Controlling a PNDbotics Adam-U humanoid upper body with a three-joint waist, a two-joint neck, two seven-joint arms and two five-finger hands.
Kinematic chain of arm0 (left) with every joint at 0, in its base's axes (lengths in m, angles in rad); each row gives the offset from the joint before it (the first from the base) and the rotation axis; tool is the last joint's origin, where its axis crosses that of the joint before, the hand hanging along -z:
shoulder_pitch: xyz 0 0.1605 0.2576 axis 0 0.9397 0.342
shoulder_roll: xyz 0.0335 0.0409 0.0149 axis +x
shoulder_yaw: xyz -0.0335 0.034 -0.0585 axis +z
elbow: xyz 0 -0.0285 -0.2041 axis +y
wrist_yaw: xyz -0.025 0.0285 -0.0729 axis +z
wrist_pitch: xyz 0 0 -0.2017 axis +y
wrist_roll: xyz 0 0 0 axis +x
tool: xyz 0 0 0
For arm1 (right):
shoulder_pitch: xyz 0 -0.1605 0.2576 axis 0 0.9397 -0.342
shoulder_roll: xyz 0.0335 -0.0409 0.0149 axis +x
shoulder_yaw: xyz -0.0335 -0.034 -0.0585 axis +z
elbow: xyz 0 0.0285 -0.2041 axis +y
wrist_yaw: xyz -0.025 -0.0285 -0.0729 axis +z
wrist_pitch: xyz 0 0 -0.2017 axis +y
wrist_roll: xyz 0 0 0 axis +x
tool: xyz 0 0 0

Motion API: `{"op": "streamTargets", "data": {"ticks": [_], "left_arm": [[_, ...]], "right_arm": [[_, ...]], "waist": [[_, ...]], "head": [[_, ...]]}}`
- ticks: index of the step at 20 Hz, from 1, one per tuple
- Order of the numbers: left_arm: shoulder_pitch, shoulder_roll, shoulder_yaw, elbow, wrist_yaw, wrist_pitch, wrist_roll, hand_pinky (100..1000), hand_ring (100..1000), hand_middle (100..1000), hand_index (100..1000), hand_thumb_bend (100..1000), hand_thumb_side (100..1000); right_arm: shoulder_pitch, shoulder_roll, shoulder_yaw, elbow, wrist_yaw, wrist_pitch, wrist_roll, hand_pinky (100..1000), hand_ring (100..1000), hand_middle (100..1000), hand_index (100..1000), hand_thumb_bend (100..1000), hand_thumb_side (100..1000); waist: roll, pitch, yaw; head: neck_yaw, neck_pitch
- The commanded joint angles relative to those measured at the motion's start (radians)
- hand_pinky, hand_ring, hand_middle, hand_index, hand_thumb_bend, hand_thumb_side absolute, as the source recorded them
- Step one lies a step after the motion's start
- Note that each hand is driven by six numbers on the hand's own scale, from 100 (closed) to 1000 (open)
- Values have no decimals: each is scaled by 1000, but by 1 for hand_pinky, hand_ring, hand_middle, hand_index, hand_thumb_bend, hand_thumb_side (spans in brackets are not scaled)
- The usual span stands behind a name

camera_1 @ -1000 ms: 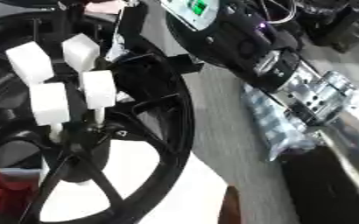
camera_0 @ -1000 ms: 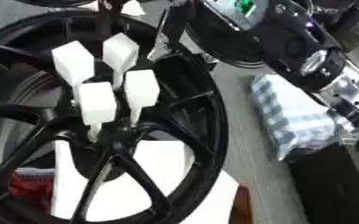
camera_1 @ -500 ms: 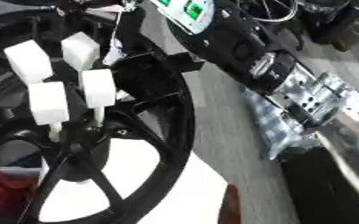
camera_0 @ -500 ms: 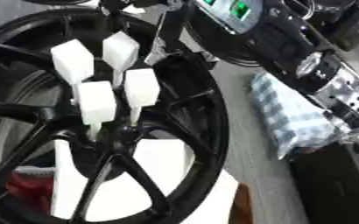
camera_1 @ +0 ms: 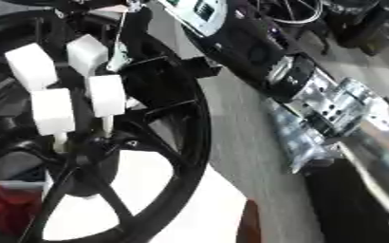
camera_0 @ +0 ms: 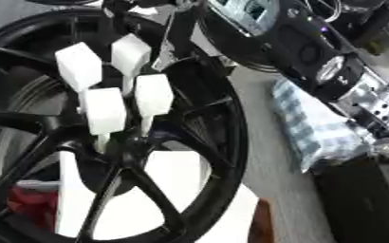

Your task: Pull the pin out of the wheel hub.

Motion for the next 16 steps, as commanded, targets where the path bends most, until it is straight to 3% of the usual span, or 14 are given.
{"op": "streamTargets", "data": {"ticks": [1, 16], "left_arm": [[-8, 8, 1, -15, -8, 3, -3, 997, 601, 589, 785, 100, 801], [-9, 4, 0, -15, -10, 3, -7, 998, 601, 589, 785, 100, 801]], "right_arm": [[7, -40, -7, -20, 5, -5, 3, 749, 724, 565, 699, 426, 100], [45, -67, -8, -61, 5, 17, 9, 745, 717, 565, 698, 400, 100]], "waist": [[12, -13, -1], [12, -11, -2]], "head": [[0, -2], [-2, -7]]}}
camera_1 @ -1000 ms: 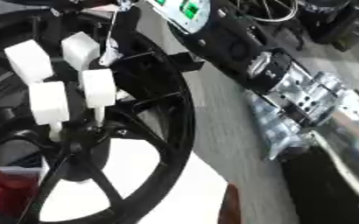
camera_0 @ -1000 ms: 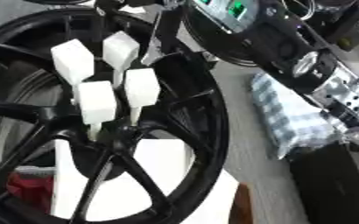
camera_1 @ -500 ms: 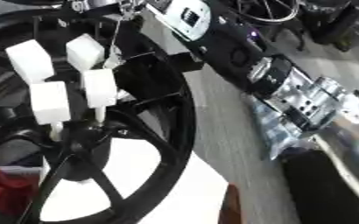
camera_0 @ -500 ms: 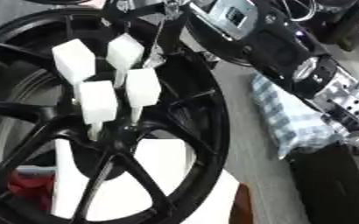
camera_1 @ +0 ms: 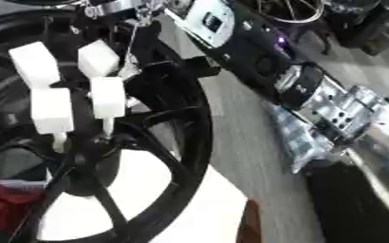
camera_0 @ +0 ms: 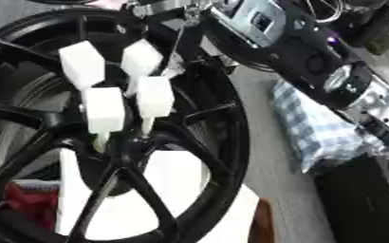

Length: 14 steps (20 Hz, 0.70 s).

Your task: Pull the pin out of the wheel hub.

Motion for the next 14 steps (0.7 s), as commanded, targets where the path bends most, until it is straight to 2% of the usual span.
{"op": "streamTargets", "data": {"ticks": [1, 5, 9, 14], "left_arm": [[-8, 10, 0, -15, -4, 1, -4, 999, 601, 590, 785, 100, 804], [-7, 8, -1, -15, -10, 3, -6, 1000, 601, 591, 785, 100, 804], [-5, 9, -1, -15, -10, 4, -6, 1000, 602, 592, 785, 100, 805], [-1, 11, 0, -15, -10, 6, -4, 1000, 602, 592, 786, 100, 805]], "right_arm": [[-10, -37, -9, -14, -4, 3, 3, 723, 677, 479, 624, 357, 100], [-18, -33, -14, -15, -33, 12, -6, 715, 647, 391, 548, 287, 100], [-30, -35, -25, -16, -33, 26, -23, 688, 602, 303, 489, 272, 100], [-42, -36, -32, -18, -28, 60, -32, 682, 593, 289, 478, 287, 100]], "waist": [[12, -11, -3], [12, -10, -6], [12, -14, -10], [12, -17, -14]], "head": [[-2, -7], [-3, -5], [-2, -1], [-1, 4]]}}
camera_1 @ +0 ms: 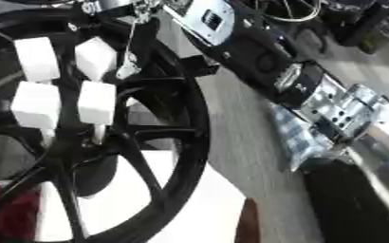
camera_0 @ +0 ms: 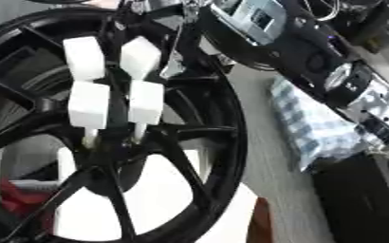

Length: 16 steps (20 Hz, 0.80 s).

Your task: Pull the pin out of the wheel hub.

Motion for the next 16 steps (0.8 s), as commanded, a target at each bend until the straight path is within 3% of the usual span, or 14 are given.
{"op": "streamTargets", "data": {"ticks": [1, 12, 16], "left_arm": [[-2, 12, 1, -15, -3, 1, 0, 1000, 604, 594, 786, 100, 804], [17, 29, 11, -15, 0, -1, 9, 1000, 606, 595, 786, 100, 797], [23, 35, 16, -15, 0, -5, 16, 1000, 606, 595, 786, 100, 794]], "right_arm": [[-25, -37, -23, -18, -10, 16, -6, 657, 570, 267, 460, 321, 100], [-80, -85, -104, -69, -74, 124, 40, 653, 566, 256, 453, 339, 100], [-72, -132, -172, -98, -121, 141, 9, 653, 566, 251, 453, 318, 100]], "waist": [[12, -21, -2], [12, -53, -32], [12, -57, -46]], "head": [[-1, 4], [18, 20], [32, 26]]}}
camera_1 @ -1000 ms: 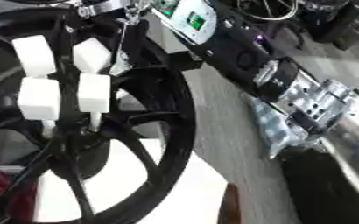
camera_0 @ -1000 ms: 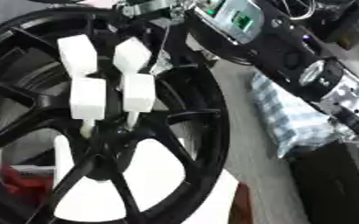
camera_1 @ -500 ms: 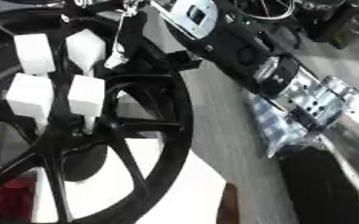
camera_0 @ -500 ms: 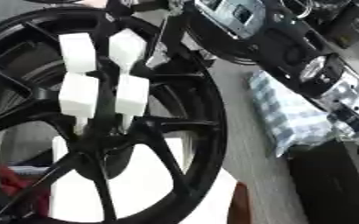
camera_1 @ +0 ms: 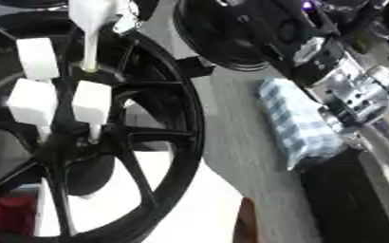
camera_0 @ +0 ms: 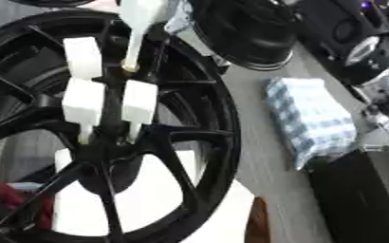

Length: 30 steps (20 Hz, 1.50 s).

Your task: Pull the pin out of the wheel hub.

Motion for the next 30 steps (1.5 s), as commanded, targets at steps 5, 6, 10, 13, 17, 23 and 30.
{"op": "streamTargets", "data": {"ticks": [5, 6, 10, 13, 17, 23, 30], "left_arm": [[5, 32, 19, -15, -4, -11, 19, 1000, 605, 595, 786, 100, 791], [6, 33, 21, -15, -5, -13, 22, 1000, 605, 595, 786, 100, 791], [4, 35, 30, -15, -12, -22, 34, 1000, 605, 595, 786, 100, 786], [6, 37, 37, -15, -16, -28, 45, 1000, 605, 595, 786, 100, 785], [18, 29, 50, -15, -24, -29, 62, 1000, 604, 595, 786, 100, 786], [25, 23, 62, -15, -33, -38, 83, 1000, 604, 595, 786, 100, 783], [25, 17, 61, -15, -39, -39, 89, 1000, 603, 596, 786, 100, 784]], "right_arm": [[81, -175, -167, -48, -76, 21, -87, 661, 571, 256, 461, 271, 100], [104, -198, -190, -40, -76, 24, -101, 661, 572, 254, 458, 258, 100], [191, -286, -278, 7, -105, 13, -155, 660, 574, 256, 462, 212, 100], [260, -345, -347, 61, -137, -5, -197, 662, 576, 259, 465, 162, 100], [351, -373, -438, 149, -118, 4, -253, 669, 581, 271, 475, 100, 100], [487, -335, -574, 273, -37, 4, -337, 675, 598, 303, 501, 100, 100], [652, -232, -708, 278, 64, -15, -438, 700, 652, 396, 586, 100, 100]], "waist": [[12, -18, -25], [12, -15, -30], [12, -5, -39], [12, 0, -53], [23, 3, -89], [39, 13, -129], [46, 21, -139]], "head": [[32, -2], [39, -4], [58, -17], [76, -27], [111, -36], [142, -41], [140, -47]]}}
